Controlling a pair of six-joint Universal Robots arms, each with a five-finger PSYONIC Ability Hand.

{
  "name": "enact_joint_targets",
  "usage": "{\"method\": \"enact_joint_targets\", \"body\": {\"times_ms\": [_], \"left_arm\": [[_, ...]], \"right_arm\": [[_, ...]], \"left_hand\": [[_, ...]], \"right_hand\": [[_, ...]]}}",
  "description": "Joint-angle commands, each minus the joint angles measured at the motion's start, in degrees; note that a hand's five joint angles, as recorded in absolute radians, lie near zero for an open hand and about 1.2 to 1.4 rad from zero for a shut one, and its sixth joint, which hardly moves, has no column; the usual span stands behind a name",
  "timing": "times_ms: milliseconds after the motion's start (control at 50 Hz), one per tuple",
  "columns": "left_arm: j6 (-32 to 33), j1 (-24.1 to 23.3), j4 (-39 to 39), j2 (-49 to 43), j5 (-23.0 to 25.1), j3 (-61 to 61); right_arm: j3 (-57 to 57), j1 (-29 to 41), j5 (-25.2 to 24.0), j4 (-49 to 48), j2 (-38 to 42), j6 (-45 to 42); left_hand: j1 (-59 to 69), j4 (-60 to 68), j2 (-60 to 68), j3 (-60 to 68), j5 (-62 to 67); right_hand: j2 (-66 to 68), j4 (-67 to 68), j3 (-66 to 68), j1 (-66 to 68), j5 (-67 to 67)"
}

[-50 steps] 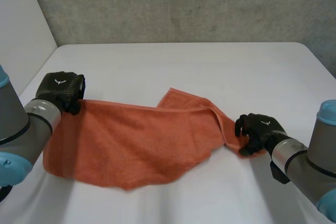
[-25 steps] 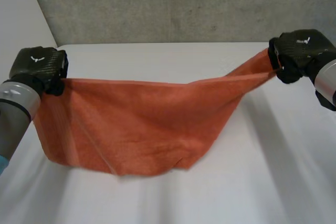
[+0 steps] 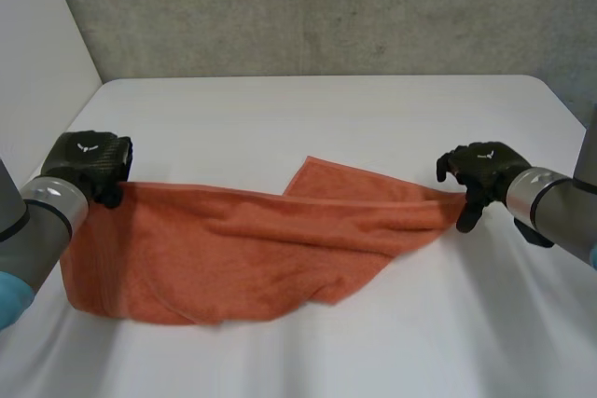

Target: Fold the laundry

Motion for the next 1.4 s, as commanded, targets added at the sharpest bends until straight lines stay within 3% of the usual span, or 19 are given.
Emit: {"method": "enact_joint_targets", "body": {"times_ms": [20,280,380,420,560,700,760,780,820,920,960,1000,1100,1280,1400], "left_arm": [[-0.11,1.19,0.15,0.17,0.00,0.00],[-0.02,1.10,0.33,-0.97,0.00,-0.17],[-0.02,1.01,0.59,-3.08,0.00,0.26],[0.07,1.01,0.94,-4.22,0.00,0.70],[0.33,0.92,2.97,-8.71,-0.09,6.58],[1.30,0.13,4.11,-11.26,-0.17,24.41],[0.77,-0.04,7.61,-10.73,-0.35,33.29],[0.68,-0.05,9.28,-10.56,-0.53,35.05],[0.68,-0.31,12.70,-9.86,-1.14,37.69],[0.42,-1.36,23.43,-3.09,-2.72,37.97],[0.24,-1.36,24.58,-1.34,-3.08,35.09],[-0.11,-1.19,25.02,-0.63,-2.99,32.45],[-1.07,-0.84,25.29,0.43,-2.90,24.63],[-1.78,0.30,26.52,-3.94,-1.76,4.42],[-1.52,0.22,27.40,-11.87,0.70,-0.61]], "right_arm": [[3.41,-0.40,-2.10,0.38,-0.83,-0.06],[3.68,-0.14,-2.37,-5.33,0.31,-0.15],[0.43,0.21,-1.67,-8.76,4.79,-0.32],[-2.72,0.39,-0.10,-9.28,6.89,-0.58],[-15.71,0.47,6.50,-6.66,14.97,-1.20],[-34.18,0.83,8.27,-4.27,16.22,-2.61],[-41.50,0.91,8.53,-6.30,15.78,-1.90],[-48.37,1.44,9.92,-12.56,14.12,1.23],[-49.23,1.62,10.37,-14.71,12.98,2.48],[-42.31,1.27,10.55,-27.38,2.35,8.29],[-40.27,1.27,10.46,-28.62,0.92,8.64],[-29.79,1.18,8.81,-31.77,-4.58,8.99],[-17.72,1.18,5.29,-31.52,-7.24,8.91],[-0.73,1.00,0.09,-31.35,-6.90,8.56],[3.59,1.26,-0.88,-29.60,3.63,5.76]], "left_hand": [[15.03,11.44,11.25,11.61,14.43],[15.03,11.44,11.25,11.61,14.43],[15.03,11.44,11.25,11.61,14.43],[15.03,11.44,11.25,11.61,14.43],[15.03,11.44,11.25,11.61,14.43],[15.03,11.44,11.25,11.61,14.43],[15.03,11.44,11.25,11.61,14.43],[15.03,11.44,11.25,11.61,14.43],[15.03,11.44,11.25,11.61,14.43],[15.03,11.44,11.25,11.61,14.43],[15.03,11.44,11.25,11.61,14.43],[15.03,11.44,11.25,11.61,14.43],[15.03,11.44,11.25,11.61,14.43],[15.03,11.44,11.25,11.61,14.43],[15.03,11.44,11.25,11.61,14.43]], "right_hand": [[-1.18,-1.15,-1.23,1.64,-1.28],[4.86,4.89,4.81,7.68,4.75],[45.68,45.71,45.63,48.50,45.58],[53.25,53.28,53.20,56.07,53.14],[53.27,53.29,53.22,56.09,53.16],[53.27,53.29,53.22,56.09,53.16],[53.27,53.29,53.22,56.09,53.16],[53.27,53.29,53.22,56.09,53.16],[53.27,53.29,53.22,56.09,53.16],[53.27,53.29,53.22,56.09,53.16],[53.27,53.29,53.22,56.09,53.16],[53.27,53.29,53.22,56.09,53.16],[53.27,53.29,53.22,56.09,53.16],[53.27,53.29,53.22,56.09,53.16],[53.27,53.29,53.22,56.09,53.16]]}}
